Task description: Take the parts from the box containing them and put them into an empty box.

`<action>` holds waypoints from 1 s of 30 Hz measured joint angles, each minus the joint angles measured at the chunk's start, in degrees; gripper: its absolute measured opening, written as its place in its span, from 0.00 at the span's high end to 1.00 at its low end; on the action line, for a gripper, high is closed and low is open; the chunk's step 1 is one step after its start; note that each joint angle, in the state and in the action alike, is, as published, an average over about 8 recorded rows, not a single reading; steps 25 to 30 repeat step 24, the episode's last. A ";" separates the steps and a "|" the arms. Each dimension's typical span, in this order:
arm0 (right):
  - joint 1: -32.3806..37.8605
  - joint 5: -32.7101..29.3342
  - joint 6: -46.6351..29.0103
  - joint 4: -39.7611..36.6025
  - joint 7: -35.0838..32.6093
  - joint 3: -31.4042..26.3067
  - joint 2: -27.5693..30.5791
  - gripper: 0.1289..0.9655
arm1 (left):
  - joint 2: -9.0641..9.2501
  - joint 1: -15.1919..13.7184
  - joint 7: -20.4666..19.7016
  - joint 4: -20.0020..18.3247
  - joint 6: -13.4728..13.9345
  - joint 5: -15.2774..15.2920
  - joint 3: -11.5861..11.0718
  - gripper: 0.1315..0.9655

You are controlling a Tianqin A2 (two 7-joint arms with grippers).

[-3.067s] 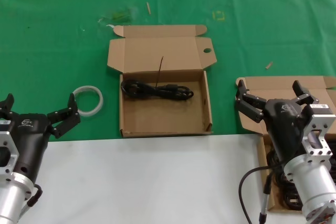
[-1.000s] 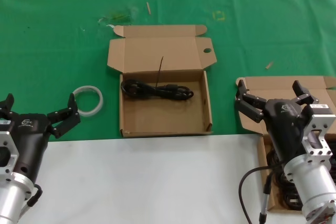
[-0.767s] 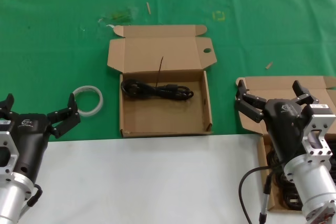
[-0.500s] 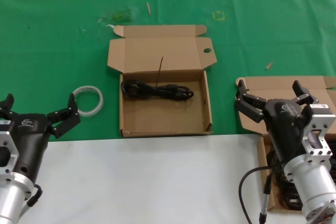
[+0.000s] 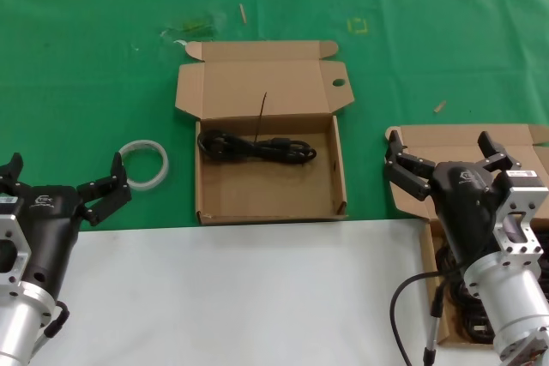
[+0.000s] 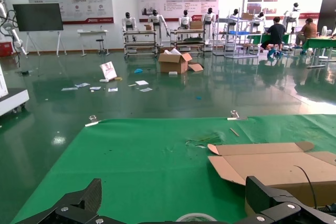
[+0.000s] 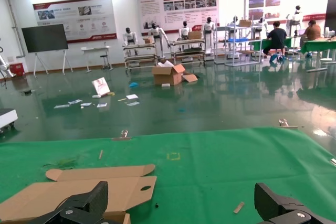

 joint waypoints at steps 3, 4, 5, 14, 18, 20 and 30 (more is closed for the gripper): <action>0.00 0.00 0.00 0.00 0.00 0.00 0.00 0.00 | 0.00 0.00 0.00 0.00 0.00 0.00 0.00 0.00; 0.00 0.00 0.00 0.00 0.00 0.00 0.00 0.00 | 0.00 0.00 0.00 0.00 0.00 0.00 0.00 0.00; 0.00 0.00 0.00 0.00 0.00 0.00 0.00 0.00 | 0.00 0.00 0.00 0.00 0.00 0.00 0.00 0.00; 0.00 0.00 0.00 0.00 0.00 0.00 0.00 0.00 | 0.00 0.00 0.00 0.00 0.00 0.00 0.00 0.00; 0.00 0.00 0.00 0.00 0.00 0.00 0.00 0.00 | 0.00 0.00 0.00 0.00 0.00 0.00 0.00 0.00; 0.00 0.00 0.00 0.00 0.00 0.00 0.00 0.00 | 0.00 0.00 0.00 0.00 0.00 0.00 0.00 0.00; 0.00 0.00 0.00 0.00 0.00 0.00 0.00 0.00 | 0.00 0.00 0.00 0.00 0.00 0.00 0.00 0.00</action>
